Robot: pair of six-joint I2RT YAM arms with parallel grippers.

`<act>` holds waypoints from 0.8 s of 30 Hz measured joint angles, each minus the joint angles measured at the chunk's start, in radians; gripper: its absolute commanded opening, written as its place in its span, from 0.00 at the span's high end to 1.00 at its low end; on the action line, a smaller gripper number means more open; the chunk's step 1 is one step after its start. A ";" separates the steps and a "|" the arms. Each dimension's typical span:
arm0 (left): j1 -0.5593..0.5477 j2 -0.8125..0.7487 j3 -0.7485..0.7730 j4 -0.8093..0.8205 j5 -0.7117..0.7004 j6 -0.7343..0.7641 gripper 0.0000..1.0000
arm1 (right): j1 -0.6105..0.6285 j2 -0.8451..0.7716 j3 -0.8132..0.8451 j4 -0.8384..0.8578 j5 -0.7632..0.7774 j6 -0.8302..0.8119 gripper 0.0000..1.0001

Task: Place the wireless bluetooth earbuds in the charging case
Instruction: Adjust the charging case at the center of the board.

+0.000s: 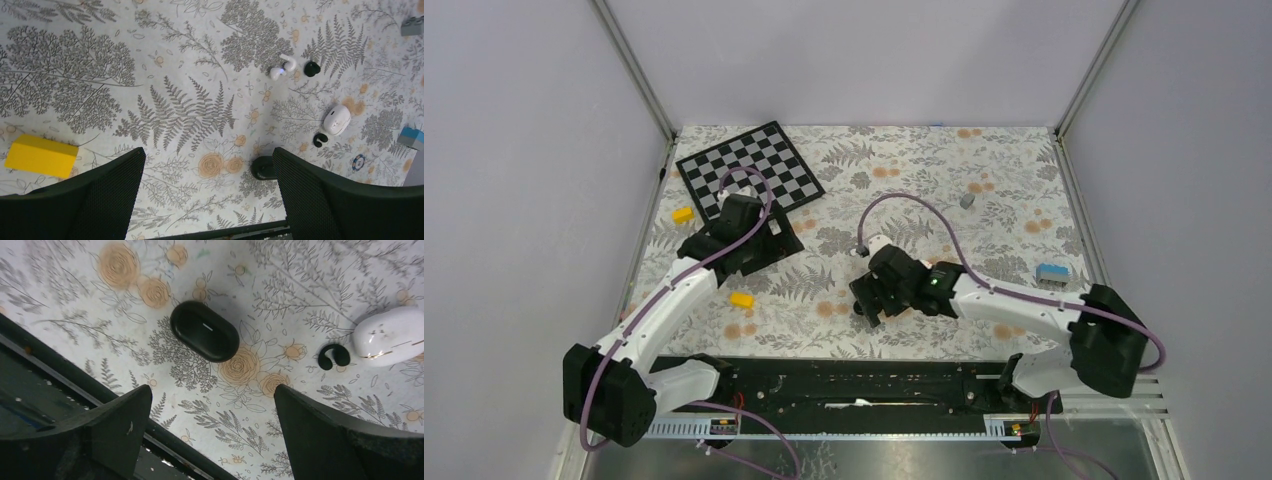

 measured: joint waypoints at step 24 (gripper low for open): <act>0.017 0.027 -0.019 0.012 0.058 0.045 0.01 | 0.034 0.341 0.074 0.064 0.032 -0.130 0.29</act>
